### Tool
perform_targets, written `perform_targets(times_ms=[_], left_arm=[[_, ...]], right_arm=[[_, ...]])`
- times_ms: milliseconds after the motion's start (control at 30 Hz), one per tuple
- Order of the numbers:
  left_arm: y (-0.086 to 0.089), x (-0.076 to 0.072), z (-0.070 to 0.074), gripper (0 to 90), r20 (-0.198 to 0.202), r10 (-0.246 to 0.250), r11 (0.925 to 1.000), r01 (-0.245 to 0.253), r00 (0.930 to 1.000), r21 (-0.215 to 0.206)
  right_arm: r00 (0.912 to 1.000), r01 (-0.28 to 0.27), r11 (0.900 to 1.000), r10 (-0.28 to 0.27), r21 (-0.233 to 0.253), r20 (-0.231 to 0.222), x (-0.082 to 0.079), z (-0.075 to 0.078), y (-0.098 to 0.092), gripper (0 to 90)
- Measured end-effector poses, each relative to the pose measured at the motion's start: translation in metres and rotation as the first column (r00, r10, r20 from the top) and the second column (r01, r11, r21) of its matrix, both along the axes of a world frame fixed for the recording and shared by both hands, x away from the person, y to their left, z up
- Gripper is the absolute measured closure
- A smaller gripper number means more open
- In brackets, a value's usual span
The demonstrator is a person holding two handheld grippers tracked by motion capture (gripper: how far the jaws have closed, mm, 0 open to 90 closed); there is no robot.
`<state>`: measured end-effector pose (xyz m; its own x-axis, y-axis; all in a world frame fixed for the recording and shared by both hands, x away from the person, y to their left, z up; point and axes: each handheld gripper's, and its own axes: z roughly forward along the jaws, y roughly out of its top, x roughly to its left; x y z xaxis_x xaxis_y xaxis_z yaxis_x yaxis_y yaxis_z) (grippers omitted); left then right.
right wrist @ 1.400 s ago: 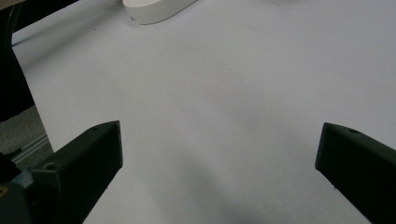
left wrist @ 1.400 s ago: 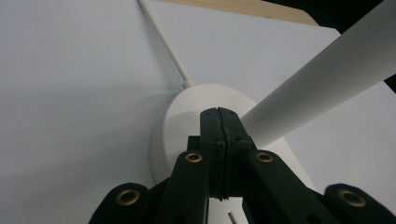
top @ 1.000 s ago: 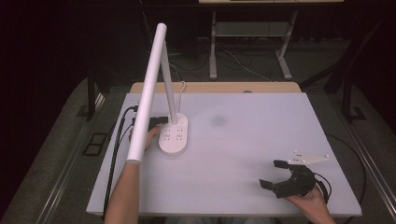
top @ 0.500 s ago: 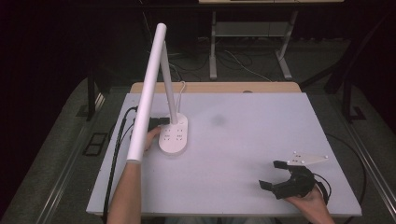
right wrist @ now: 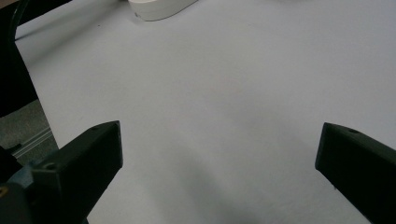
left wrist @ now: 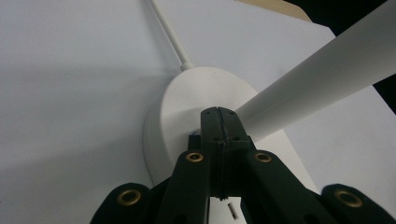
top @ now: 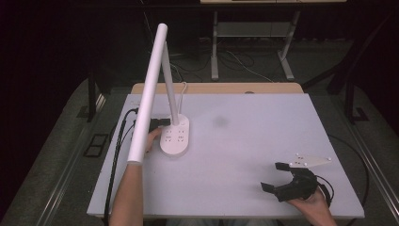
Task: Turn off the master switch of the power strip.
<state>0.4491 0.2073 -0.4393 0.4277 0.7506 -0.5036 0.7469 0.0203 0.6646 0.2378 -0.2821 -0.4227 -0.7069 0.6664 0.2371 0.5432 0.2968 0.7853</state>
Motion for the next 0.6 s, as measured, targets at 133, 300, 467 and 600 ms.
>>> perform_targets(times_ms=[133,300,467,600], left_arm=[[-0.005,-0.0024,0.0005,90.0,0.016,0.024,0.9994,-0.024,0.9996,0.024],[-0.0011,-0.0041,-0.0056,90.0,0.012,0.042,0.9985,-0.042,0.999,-0.036],[-0.0026,-0.0048,-0.004,90.0,0.014,0.045,0.9988,-0.045,0.9989,-0.021],[-0.0027,-0.0038,-0.0007,90.0,0.025,0.029,0.9992,-0.028,0.9993,-0.027]], right_arm=[[1.0,-0.004,1.0,0.004,-0.002,0.005,-0.0012,0.0005,0.0001,0.0],[0.9998,-0.007,1.0,0.007,0.001,0.016,-0.0042,0.0031,0.0,0.0],[0.9999,-0.007,1.0,0.007,0.002,0.016,-0.0038,0.0028,-0.0016,0.0],[0.9999,-0.002,1.0,0.002,0.002,0.012,-0.0024,0.0019,-0.0023,0.0]])
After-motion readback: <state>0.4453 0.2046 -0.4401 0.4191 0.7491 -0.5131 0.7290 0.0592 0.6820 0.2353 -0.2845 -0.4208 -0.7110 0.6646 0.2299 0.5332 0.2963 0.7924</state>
